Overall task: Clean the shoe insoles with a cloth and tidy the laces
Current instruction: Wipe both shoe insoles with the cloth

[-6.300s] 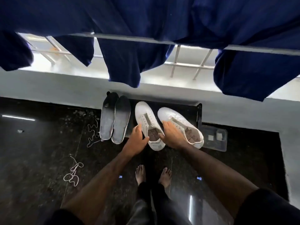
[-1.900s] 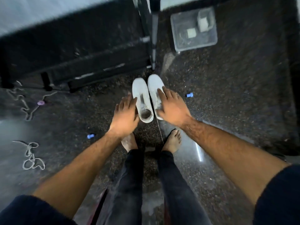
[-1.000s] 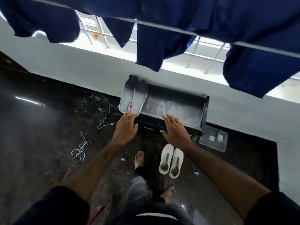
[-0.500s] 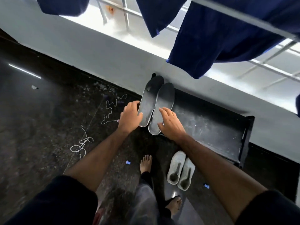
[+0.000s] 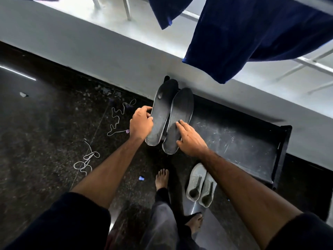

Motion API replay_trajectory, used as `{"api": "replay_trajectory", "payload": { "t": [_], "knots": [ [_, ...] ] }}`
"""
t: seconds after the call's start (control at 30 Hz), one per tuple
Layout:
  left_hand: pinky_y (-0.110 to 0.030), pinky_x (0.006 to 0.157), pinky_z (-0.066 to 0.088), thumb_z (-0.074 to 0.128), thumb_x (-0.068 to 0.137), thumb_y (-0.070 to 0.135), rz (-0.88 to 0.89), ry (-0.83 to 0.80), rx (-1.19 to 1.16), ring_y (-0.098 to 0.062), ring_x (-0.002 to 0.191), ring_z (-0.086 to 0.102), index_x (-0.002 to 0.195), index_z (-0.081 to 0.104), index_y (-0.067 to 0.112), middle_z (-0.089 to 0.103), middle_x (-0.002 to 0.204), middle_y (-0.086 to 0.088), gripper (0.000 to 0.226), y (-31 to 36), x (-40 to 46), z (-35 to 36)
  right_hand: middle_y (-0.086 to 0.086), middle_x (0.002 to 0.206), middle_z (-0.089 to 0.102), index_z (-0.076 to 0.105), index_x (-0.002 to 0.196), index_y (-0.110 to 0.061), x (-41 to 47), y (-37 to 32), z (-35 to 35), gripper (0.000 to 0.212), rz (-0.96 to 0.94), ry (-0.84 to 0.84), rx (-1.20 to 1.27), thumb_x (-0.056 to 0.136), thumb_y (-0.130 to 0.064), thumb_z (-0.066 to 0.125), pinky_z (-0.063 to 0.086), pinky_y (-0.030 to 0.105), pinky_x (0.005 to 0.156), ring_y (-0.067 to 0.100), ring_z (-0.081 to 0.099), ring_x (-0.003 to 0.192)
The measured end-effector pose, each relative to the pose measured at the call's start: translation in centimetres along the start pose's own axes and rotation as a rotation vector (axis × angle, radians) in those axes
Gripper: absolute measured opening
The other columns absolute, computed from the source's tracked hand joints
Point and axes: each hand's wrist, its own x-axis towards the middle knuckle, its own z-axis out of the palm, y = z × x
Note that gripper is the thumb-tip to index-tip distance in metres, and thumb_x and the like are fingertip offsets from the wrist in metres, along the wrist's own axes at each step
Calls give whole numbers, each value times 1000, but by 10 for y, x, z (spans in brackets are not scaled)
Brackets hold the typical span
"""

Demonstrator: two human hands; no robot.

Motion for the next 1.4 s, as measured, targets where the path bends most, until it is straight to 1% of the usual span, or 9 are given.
{"api": "replay_trajectory", "payload": {
  "t": [0.17, 0.27, 0.43, 0.57, 0.77, 0.87, 1.17, 1.3, 1.4],
  "knots": [
    [-38, 88, 50, 66, 86, 5, 22, 60, -18, -24, 95, 63, 118, 69, 15, 63, 102, -4, 34, -1, -25, -27, 13, 170, 16, 19, 161, -5, -9, -4, -9, 76, -4, 17, 84, 96, -12, 57, 8, 25, 125, 24, 13, 158],
    [-37, 94, 52, 67, 88, 3, 43, 45, -105, -23, 100, 65, 120, 68, 10, 67, 109, -9, 33, 2, -51, -42, 12, 166, 26, 26, 159, -7, -27, -10, -20, 70, 5, 46, 237, 98, -13, 59, 16, 23, 122, 23, 23, 155],
    [-34, 92, 54, 66, 90, 0, 31, -75, -353, -17, 95, 65, 118, 66, 10, 70, 105, -3, 30, 33, -116, -37, 8, 121, 65, 50, 144, -13, -80, -10, -36, 50, 130, 124, 872, 101, -34, 61, 50, 44, 108, 18, 63, 110],
    [-40, 95, 54, 68, 88, -1, 49, -184, -396, -22, 101, 65, 120, 65, 6, 69, 107, -6, 33, 65, -174, 0, 14, 103, 69, 55, 132, -7, -148, 15, -53, 30, 176, 162, 1151, 103, -13, 58, 62, 31, 75, 21, 71, 85],
    [-42, 92, 53, 68, 87, -5, 96, -287, -421, -26, 97, 64, 106, 60, 8, 68, 102, -11, 25, 127, -281, 80, 10, 89, 69, 59, 110, -13, -280, 110, -39, 19, 153, 264, 1104, 98, 1, 62, 60, 23, 59, 9, 68, 66],
    [-30, 78, 54, 67, 91, 1, 83, -329, -461, -22, 93, 64, 110, 56, 7, 66, 101, -9, 22, 160, -354, 122, 8, 84, 68, 57, 109, -6, -358, 161, -25, 18, 111, 282, 1112, 97, 7, 60, 57, 22, 52, 8, 65, 59],
    [-17, 53, 53, 61, 92, -8, 55, -509, -467, -21, 84, 65, 114, 54, 9, 66, 99, -7, 29, 237, -516, 227, 3, 78, 71, 62, 109, -4, -541, 286, 4, 12, 186, 295, 1053, 100, 2, 56, 55, 22, 54, 6, 67, 59],
    [-27, 68, 58, 62, 92, -8, 3, -494, -456, -23, 92, 66, 114, 56, 11, 67, 104, -8, 30, 242, -526, 259, 7, 85, 74, 64, 110, -6, -568, 334, 5, 13, 292, 301, 1006, 104, -6, 52, 56, 26, 62, 17, 70, 73],
    [-39, 81, 57, 63, 93, -3, -30, -482, -472, -29, 97, 67, 111, 58, 14, 69, 102, -6, 26, 239, -521, 282, 6, 85, 76, 65, 107, -9, -573, 372, 2, 15, 360, 307, 928, 102, -4, 52, 55, 28, 63, 15, 70, 72]
  ]
}}
